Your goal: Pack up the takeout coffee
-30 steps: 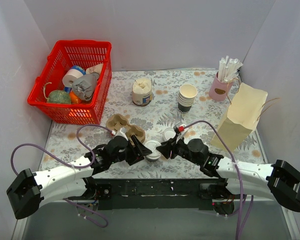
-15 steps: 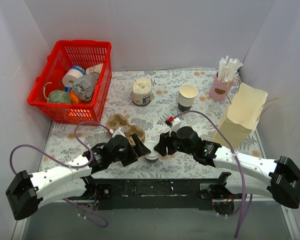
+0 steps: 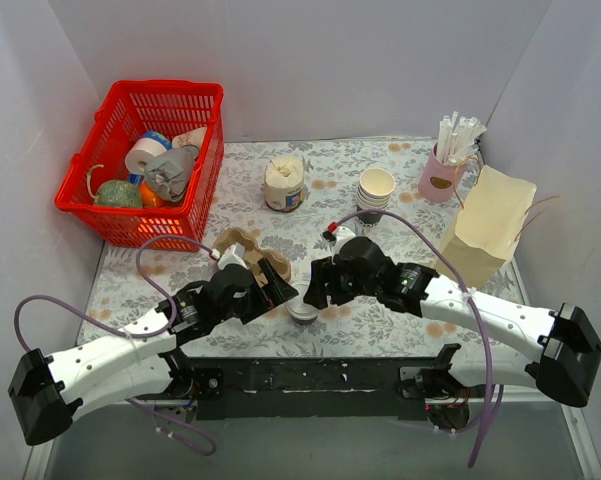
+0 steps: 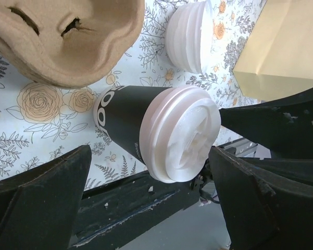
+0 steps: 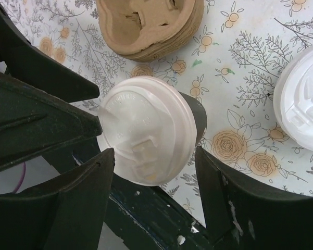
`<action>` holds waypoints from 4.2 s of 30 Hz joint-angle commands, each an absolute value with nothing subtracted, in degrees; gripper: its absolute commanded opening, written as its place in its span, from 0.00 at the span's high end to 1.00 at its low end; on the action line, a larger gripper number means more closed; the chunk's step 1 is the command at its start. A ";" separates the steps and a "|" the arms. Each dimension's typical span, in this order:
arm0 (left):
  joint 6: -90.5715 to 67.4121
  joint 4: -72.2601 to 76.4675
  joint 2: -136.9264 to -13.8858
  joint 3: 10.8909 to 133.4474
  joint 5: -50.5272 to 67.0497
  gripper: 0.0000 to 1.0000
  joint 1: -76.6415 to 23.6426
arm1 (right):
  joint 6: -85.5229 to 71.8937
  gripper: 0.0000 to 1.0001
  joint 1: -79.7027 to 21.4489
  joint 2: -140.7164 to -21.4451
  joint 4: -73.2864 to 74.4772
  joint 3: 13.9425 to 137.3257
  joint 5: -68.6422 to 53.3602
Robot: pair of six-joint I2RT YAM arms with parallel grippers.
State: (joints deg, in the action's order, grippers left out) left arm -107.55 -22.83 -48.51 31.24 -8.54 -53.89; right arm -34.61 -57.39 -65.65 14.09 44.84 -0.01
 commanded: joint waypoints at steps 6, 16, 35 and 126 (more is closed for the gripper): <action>-104.94 -19.35 -51.85 32.96 -5.72 0.03 -49.84 | -36.56 0.35 -55.55 -72.33 20.21 52.82 -0.26; -104.76 -15.91 -54.58 30.24 -1.32 0.23 -47.02 | -37.70 0.41 -52.38 -75.50 17.75 51.33 -1.93; -110.39 -19.60 -59.68 23.20 5.80 0.73 -45.44 | -36.04 0.54 -51.77 -82.79 26.63 47.99 -5.10; -108.73 -13.79 -51.94 19.86 11.78 0.80 -45.35 | -46.58 0.82 -51.68 -67.85 -1.06 30.23 -10.72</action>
State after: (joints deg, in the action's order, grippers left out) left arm -110.39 -6.35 -50.87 21.67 12.53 -45.10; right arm -49.08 -51.07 -65.71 -3.53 31.77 -10.20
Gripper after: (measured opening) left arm 0.120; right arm 0.366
